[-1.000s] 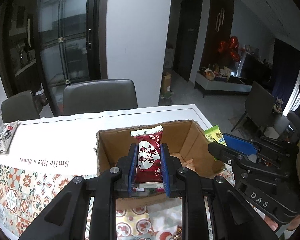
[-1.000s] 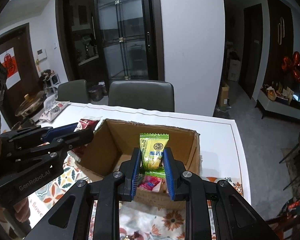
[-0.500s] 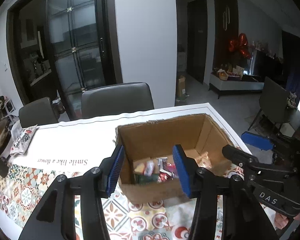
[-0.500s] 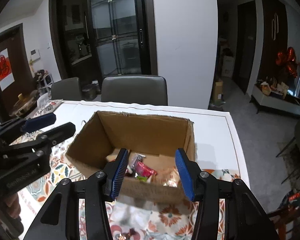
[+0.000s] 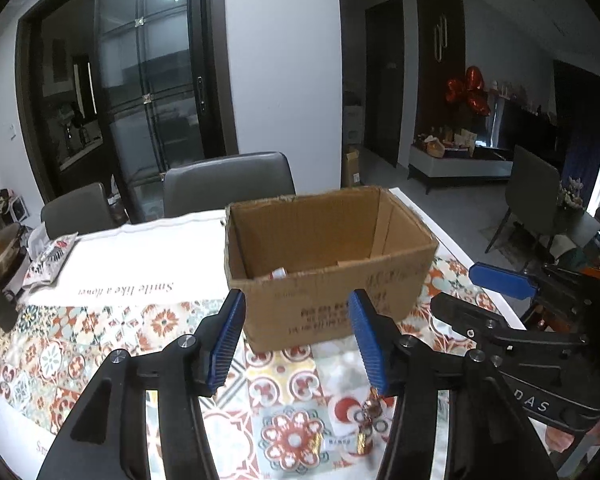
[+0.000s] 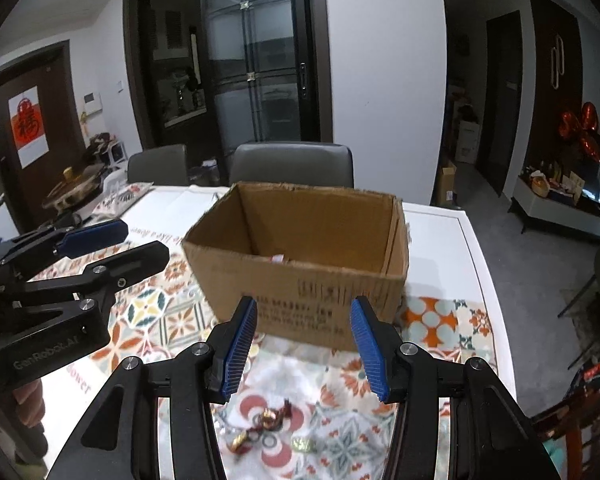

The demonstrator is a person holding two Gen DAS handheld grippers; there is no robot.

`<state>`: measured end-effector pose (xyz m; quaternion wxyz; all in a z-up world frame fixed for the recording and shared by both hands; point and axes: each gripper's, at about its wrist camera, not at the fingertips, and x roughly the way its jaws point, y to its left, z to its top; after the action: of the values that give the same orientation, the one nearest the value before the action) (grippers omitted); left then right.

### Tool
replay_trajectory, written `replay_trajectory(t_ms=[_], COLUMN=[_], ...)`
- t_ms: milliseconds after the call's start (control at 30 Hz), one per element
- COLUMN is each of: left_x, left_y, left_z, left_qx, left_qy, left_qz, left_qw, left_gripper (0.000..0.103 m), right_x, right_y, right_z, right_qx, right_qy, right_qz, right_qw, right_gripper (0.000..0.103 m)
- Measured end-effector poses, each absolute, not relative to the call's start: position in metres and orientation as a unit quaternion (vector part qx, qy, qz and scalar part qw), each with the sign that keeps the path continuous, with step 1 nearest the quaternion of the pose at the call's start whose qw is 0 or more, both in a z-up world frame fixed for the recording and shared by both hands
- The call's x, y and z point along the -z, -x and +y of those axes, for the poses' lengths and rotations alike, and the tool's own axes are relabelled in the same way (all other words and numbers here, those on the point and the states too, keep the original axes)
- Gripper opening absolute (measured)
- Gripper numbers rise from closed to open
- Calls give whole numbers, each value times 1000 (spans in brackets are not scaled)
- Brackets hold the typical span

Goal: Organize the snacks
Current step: 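Move both tools back toward the white bar and pale green candy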

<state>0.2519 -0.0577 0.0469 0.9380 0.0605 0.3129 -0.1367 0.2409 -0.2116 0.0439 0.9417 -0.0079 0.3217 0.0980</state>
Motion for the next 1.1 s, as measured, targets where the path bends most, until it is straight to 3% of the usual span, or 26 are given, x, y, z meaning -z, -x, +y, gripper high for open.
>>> replay_trajectory(t_ms=[567,1100], left_x=[7,72], left_y=[-208,-201], left_z=[-58,-55], left_qx=[151,164], left_qy=[-44,-25], left_qz=[369,442], left_qw=[916,881], left_gripper=[61,62], right_x=[5,54], right_y=[-198,-191], right_z=[-215,-215], right_qx=[-99,-95], right_qy=[1,-9], right_qz=[364,416], right_qw=[926,904], right_gripper=[50,50])
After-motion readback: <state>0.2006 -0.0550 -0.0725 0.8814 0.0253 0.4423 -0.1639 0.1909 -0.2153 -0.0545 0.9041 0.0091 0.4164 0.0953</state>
